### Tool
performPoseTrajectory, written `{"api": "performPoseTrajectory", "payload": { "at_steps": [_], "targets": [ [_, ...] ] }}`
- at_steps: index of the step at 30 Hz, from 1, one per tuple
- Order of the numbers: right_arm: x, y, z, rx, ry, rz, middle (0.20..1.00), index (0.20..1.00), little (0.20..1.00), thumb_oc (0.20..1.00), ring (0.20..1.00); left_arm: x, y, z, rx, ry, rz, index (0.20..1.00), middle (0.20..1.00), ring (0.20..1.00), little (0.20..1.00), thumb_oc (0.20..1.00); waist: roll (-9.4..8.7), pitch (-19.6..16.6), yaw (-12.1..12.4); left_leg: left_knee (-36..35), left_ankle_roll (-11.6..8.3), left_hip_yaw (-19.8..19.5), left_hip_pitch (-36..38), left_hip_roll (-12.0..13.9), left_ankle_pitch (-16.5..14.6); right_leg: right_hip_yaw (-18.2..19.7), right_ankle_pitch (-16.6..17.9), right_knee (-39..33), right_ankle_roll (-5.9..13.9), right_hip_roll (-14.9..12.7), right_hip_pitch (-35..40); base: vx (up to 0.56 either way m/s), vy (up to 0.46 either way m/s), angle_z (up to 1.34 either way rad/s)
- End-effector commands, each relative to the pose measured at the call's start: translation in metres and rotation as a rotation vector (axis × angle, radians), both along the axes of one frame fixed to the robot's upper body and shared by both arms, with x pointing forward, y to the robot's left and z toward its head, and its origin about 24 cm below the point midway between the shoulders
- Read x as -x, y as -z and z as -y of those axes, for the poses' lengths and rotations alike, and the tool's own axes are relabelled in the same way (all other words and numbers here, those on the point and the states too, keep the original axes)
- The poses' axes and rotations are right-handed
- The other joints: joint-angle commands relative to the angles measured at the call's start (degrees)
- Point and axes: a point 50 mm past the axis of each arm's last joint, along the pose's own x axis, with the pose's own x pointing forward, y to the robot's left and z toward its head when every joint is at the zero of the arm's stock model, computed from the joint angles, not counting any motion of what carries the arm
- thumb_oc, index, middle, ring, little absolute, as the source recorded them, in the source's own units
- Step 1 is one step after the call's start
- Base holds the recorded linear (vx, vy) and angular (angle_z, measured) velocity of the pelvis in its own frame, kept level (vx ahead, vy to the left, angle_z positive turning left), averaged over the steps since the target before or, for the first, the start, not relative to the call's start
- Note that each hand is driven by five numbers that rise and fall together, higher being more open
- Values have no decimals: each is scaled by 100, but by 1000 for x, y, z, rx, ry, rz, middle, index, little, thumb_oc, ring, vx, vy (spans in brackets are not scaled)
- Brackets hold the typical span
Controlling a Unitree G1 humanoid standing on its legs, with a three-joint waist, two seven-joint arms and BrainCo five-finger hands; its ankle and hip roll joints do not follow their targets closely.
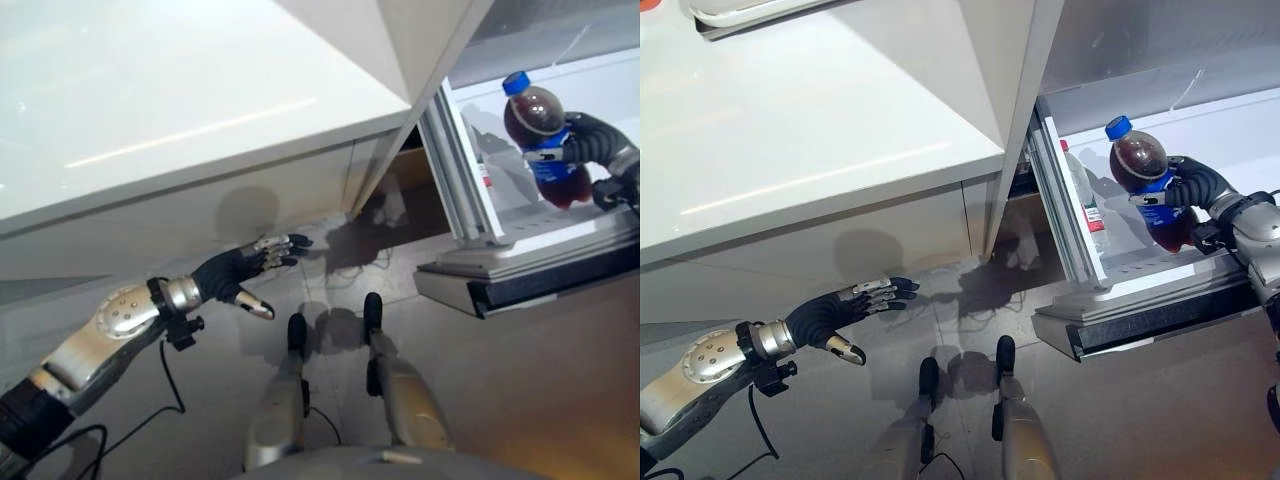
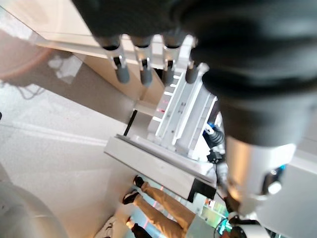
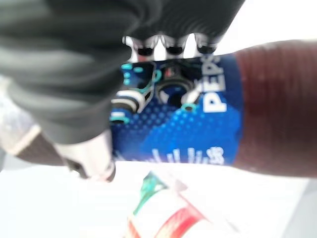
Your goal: Take the drinks into the refrigerator
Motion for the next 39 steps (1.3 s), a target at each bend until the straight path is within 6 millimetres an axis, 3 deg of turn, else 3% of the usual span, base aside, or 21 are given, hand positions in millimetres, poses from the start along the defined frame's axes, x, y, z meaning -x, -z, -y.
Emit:
{"api": "performPoseTrajectory", "payload": {
  "at_steps": [1,7,8,9,25,39],
  "targets": [
    [-2,-15,6,44,72,78,200,200,200,200,200,14,-5,16,83,62,39,1000,1000,1000,1000,1000,121,79,-176,4,24,-269,-241,-28,363,-103,-653,1227,277,107,-533,0,0,0],
    [-7,-20,7,87,117,80,200,200,200,200,200,14,-5,17,74,64,39,1000,1000,1000,1000,1000,158,123,-186,5,27,-251,-269,-24,363,-70,-648,1250,275,117,-599,-3,1,-1],
    [-9,-22,5,97,117,85,432,432,432,432,432,14,-5,17,69,64,38,1000,1000,1000,1000,1000,167,139,-191,6,28,-245,-273,-23,363,-64,-651,1256,272,121,-606,-13,2,-8],
    [-9,-23,4,101,117,87,1000,1000,1000,1000,1000,14,-4,17,69,62,37,1000,1000,1000,1000,1000,169,148,-193,7,29,-244,-271,-22,362,-60,-654,1271,270,123,-618,-13,2,-9],
    [-11,-25,-4,126,81,95,1000,1000,1000,1000,1000,15,-6,18,64,72,49,1000,1000,1000,1000,1000,232,163,-241,9,45,-282,-224,-44,331,-69,-657,1254,273,96,-593,-5,2,-2],
    [-14,-29,-9,110,63,110,1000,1000,1000,1000,1000,13,-8,20,80,69,64,1000,1000,1000,1000,1000,177,105,-243,18,52,-283,-192,-37,304,-79,-650,1236,276,95,-548,0,0,0]
  ]
}}
